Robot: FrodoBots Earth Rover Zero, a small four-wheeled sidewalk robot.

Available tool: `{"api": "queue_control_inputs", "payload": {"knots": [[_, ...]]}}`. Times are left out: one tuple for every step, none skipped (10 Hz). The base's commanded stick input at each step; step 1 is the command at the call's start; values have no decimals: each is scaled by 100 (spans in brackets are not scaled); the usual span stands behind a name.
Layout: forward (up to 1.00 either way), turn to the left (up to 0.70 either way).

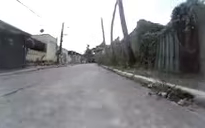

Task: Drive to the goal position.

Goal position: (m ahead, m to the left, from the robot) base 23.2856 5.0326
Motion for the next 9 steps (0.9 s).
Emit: {"api": "queue_control_inputs", "payload": {"knots": [[100,0],[100,0],[100,0],[100,0],[100,0],[100,0],[100,0],[100,0],[100,1]]}}
